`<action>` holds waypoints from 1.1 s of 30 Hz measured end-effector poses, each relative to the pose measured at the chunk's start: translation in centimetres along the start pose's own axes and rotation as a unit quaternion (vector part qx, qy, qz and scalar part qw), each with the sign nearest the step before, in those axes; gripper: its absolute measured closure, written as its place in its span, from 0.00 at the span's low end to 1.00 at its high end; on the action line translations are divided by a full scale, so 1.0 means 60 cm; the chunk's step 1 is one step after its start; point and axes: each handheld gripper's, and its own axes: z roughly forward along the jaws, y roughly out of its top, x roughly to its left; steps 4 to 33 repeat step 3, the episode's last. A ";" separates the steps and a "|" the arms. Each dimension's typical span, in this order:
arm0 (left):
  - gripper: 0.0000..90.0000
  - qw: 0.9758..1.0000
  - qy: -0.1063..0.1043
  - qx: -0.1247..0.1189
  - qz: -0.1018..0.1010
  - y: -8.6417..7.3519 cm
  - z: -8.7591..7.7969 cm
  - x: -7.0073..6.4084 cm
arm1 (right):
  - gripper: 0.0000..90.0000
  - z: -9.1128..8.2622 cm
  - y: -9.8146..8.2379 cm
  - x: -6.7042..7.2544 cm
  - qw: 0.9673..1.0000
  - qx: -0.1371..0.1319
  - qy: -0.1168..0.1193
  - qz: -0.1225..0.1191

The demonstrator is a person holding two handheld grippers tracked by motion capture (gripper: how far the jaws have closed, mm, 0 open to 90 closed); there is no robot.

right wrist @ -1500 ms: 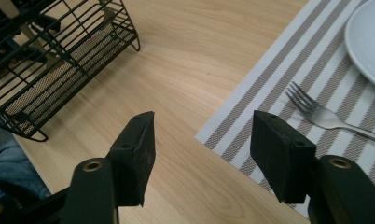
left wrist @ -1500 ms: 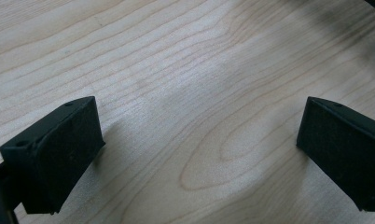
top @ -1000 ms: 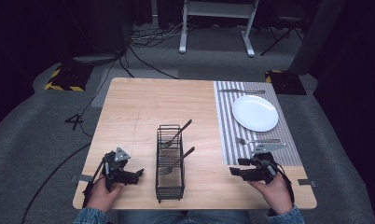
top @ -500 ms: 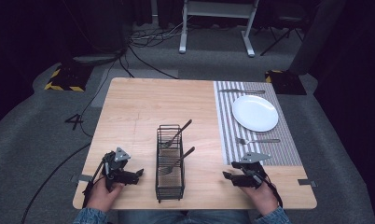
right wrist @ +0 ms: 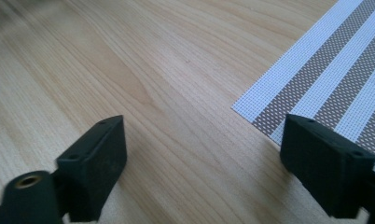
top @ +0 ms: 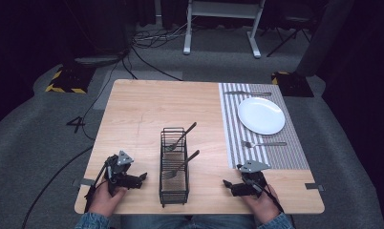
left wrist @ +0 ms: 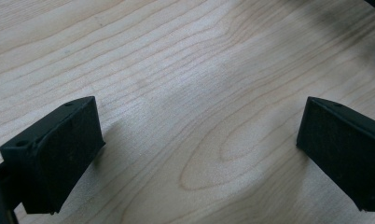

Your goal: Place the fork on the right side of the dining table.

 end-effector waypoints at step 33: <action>0.00 1.000 0.000 -0.001 0.000 0.000 0.000 0.000 | 0.14 0.000 0.000 0.001 1.000 0.001 -0.005 0.005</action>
